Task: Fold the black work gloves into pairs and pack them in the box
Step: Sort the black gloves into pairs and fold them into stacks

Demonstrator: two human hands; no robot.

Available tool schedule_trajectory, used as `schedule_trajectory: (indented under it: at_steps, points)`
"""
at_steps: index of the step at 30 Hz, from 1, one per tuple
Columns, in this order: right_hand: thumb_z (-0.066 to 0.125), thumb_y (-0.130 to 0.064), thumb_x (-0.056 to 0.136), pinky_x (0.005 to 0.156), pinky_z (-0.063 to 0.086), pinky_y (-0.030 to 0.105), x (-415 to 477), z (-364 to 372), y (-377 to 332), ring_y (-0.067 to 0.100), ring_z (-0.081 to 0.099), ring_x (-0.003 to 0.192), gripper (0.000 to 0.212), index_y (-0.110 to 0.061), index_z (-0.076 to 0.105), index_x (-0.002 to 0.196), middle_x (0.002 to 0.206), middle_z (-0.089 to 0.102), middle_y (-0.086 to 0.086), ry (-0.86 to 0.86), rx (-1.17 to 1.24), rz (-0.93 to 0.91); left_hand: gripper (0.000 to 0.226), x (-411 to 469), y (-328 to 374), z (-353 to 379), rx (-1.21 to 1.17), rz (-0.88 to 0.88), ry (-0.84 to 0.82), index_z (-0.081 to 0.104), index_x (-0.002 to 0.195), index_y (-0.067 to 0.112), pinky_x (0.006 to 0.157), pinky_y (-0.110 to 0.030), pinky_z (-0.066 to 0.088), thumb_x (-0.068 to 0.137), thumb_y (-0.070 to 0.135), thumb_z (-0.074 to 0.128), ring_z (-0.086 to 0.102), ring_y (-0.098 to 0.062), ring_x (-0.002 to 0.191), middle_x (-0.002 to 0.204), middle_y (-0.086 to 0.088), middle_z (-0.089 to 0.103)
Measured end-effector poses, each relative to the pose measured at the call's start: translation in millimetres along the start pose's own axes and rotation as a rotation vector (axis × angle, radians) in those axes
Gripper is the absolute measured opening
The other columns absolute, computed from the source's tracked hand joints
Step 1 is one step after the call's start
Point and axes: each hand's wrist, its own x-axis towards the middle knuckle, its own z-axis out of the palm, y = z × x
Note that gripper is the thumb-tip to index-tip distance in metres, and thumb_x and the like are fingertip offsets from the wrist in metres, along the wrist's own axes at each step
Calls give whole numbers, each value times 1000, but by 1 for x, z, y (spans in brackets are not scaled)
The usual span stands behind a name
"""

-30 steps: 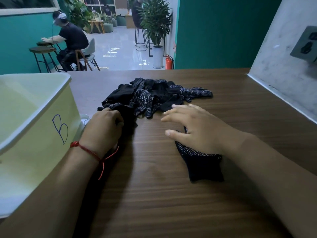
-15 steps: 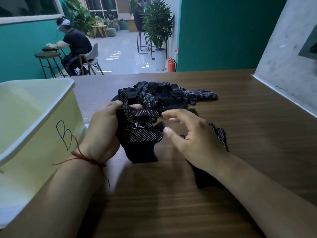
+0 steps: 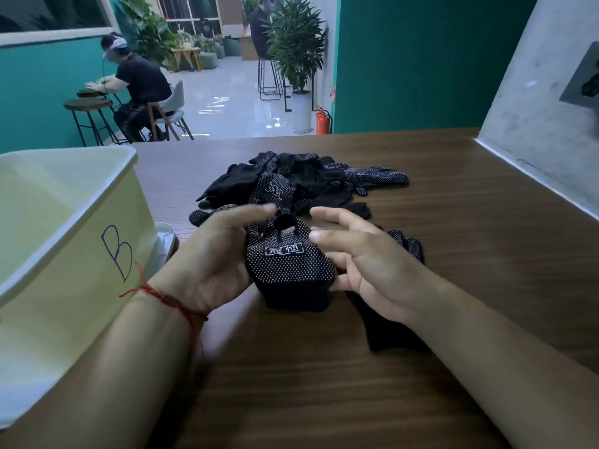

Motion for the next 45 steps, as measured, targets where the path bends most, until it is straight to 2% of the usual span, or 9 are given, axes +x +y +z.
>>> schedule_trajectory:
  at_steps: [4, 9, 17, 22, 26, 31, 35, 40, 45]
  points:
    - [76, 10, 89, 90, 64, 38, -1, 1, 1, 14, 63, 132, 86, -49, 52, 148, 161, 40, -20, 38, -35, -177, 46, 6, -6, -3, 96, 70, 69, 72, 120, 1, 93, -42, 63, 84, -17, 48, 75, -33, 104, 123, -24, 72]
    - [68, 26, 85, 89, 59, 26, -1, 5, 4, 11, 63, 134, 95, -41, 54, 150, 162, 40, -18, -8, 2, -342, 71, 8, -1, -4, 94, 133, 187, 60, 142, 14, 77, -42, 66, 85, -27, 48, 77, -34, 95, 120, -20, 76]
    - [85, -6, 86, 104, 59, 46, -4, 9, 1, 15, 73, 119, 87, -45, 47, 154, 163, 37, -15, 2, 32, -145, 62, 1, 2, 2, 0, 167, 147, 63, 140, 22, 86, -45, 64, 92, -15, 51, 77, -31, 97, 117, -16, 78]
    - [97, -37, 75, 91, 65, 42, -3, 13, 2, 18, 75, 110, 88, -34, 48, 148, 139, 57, -3, 182, -182, -118, 48, 4, -1, 1, -39, 177, 219, 63, 137, 16, 72, -37, 66, 92, 1, 70, 79, -23, 93, 120, -9, 78]
    - [83, -49, 89, 78, 66, 41, -7, 14, 2, 26, 76, 82, 75, -38, 41, 150, 121, 71, 11, 61, -238, -73, 46, 10, -6, -3, -80, 153, 276, 62, 135, 11, 60, -33, 63, 93, -6, 66, 79, -21, 79, 116, -12, 77]
    - [80, -32, 96, 109, 55, 42, -7, 19, 11, 8, 75, 112, 83, -44, 30, 161, 122, 79, -10, -17, -431, -187, 58, 18, -11, -11, -51, 118, 290, 57, 143, 13, 62, -39, 62, 92, -14, 59, 75, -30, 97, 138, -15, 68]
    - [76, -21, 99, 113, 53, 34, -9, 17, 8, 10, 63, 134, 68, -51, 48, 153, 147, 65, -8, 50, -530, -355, 52, 16, -11, -9, -27, 165, 297, 61, 137, 12, 62, -35, 62, 90, -10, 67, 76, -25, 97, 131, -8, 72]
    - [70, -15, 103, 107, 55, 33, -13, 16, 5, 4, 70, 118, 44, -44, 68, 136, 124, 76, -16, -31, -580, -366, 44, 15, -17, -9, 90, 304, 421, 64, 127, 10, 75, -31, 62, 87, -2, 78, 75, -18, 107, 129, -5, 72]
    - [70, -5, 98, 129, 30, 33, -11, 16, 10, -6, 39, 150, 64, -45, 59, 147, 156, 54, -24, -144, -569, -285, 44, 19, -18, -14, 167, 366, 501, 64, 124, 7, 71, -30, 62, 86, 15, 86, 76, -21, 96, 124, -18, 73]
